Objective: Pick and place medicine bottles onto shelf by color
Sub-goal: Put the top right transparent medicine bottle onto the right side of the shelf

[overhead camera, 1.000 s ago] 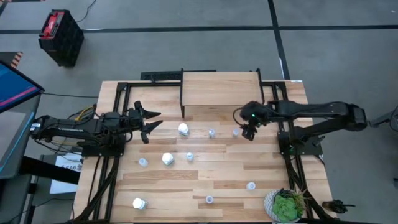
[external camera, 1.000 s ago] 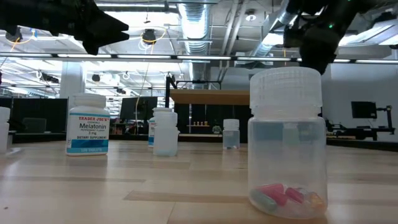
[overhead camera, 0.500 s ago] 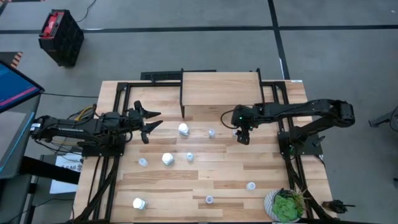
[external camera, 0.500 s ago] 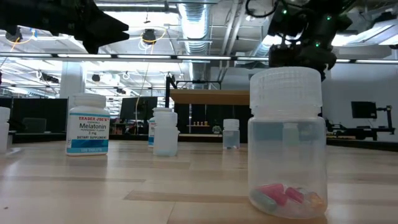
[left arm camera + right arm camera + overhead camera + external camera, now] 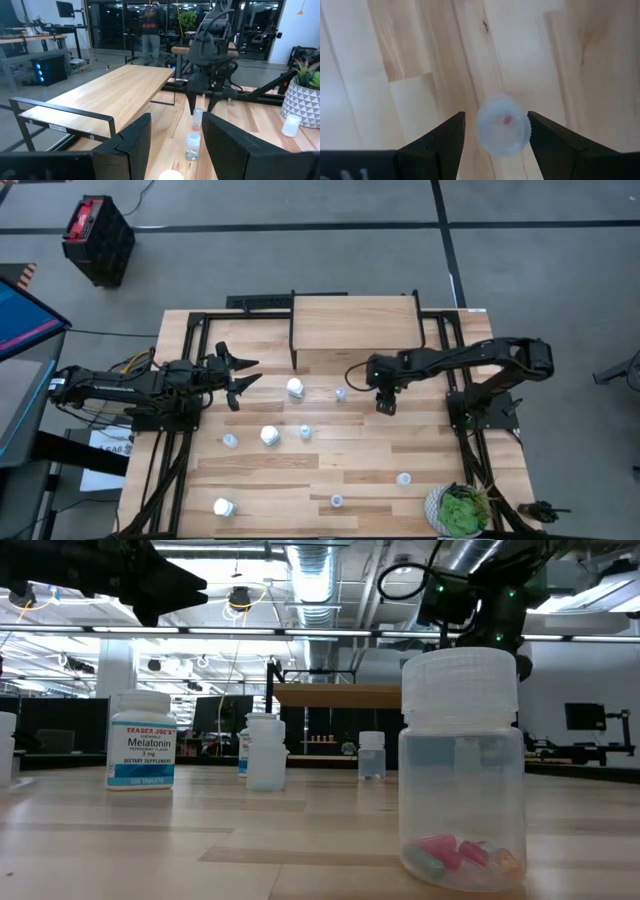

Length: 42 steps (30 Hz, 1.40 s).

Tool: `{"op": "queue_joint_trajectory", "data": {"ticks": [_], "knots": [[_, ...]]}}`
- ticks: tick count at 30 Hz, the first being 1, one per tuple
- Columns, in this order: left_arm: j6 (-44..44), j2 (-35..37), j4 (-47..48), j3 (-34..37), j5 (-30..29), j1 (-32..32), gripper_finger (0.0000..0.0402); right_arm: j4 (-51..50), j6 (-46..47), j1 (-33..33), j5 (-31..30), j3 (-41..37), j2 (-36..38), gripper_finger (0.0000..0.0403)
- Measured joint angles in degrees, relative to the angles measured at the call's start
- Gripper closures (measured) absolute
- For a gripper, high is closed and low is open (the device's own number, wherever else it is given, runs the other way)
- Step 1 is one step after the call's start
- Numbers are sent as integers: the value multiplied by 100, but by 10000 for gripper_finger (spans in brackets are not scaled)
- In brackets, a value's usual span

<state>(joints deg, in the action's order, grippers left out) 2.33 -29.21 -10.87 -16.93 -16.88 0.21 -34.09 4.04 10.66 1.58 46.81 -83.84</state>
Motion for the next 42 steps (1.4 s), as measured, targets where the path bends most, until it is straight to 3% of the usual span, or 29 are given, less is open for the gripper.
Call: {"op": "queue_joint_trajectory", "data": {"ticks": [11, 21, 27, 32, 36, 42], "knots": [[0, -2, 0, 0, 0, 0, 237, 65, 6, 11, -63, -2, -43, 188], [0, 0, 0, 0, 0, 0, 237, -112, 446, 11, -63, 192, -87, 263], [-56, -2, 2, 0, 0, 0, 237, -737, 419, -2, -32, 1043, -87, 275], [-83, -2, 2, 0, 0, 0, 237, -1532, -267, 0, -15, 2126, -87, 255], [-83, -2, 2, 0, 0, 0, 237, -2130, -857, 123, -28, 3087, -85, 263], [-84, -2, 2, 0, -1, -1, 237, -2399, -1317, 666, -621, 4188, -80, 267]]}}
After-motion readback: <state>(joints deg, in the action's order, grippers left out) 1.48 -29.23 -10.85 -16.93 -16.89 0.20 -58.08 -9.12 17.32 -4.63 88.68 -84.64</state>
